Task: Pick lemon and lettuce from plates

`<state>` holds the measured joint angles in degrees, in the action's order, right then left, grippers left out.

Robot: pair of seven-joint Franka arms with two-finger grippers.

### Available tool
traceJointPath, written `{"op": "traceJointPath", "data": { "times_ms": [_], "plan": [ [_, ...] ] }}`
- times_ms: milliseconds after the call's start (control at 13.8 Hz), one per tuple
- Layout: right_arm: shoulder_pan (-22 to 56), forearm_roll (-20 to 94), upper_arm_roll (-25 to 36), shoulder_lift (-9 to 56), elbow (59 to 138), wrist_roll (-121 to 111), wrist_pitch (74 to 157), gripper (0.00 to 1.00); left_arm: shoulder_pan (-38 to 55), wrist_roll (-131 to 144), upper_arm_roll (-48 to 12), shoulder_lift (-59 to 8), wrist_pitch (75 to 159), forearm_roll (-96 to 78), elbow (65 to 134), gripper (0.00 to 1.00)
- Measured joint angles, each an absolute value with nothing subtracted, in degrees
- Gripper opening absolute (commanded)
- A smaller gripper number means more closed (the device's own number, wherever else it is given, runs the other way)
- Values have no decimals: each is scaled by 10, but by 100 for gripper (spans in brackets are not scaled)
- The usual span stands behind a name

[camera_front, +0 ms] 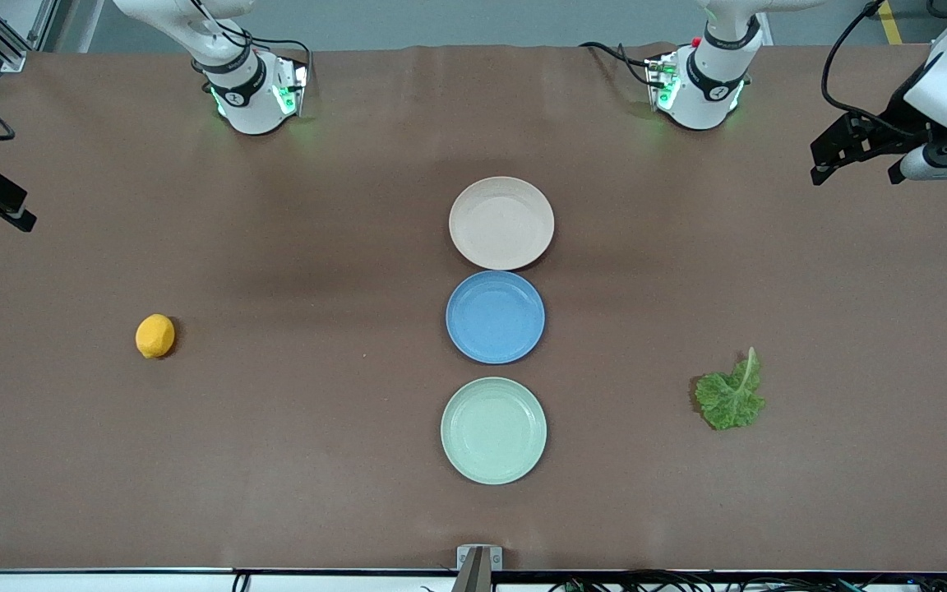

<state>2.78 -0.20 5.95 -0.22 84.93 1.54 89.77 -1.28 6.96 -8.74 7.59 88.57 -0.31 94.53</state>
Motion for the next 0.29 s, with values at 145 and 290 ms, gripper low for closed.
{"op": "traceJointPath", "data": {
  "times_ms": [145,290],
  "plan": [
    [28,-2,59,-2,849,15,897,100,-13,70,-87,76,886,-3,942,100],
    [28,-2,59,-2,849,15,897,100,-13,69,-87,76,885,-3,941,100]
  ]
}}
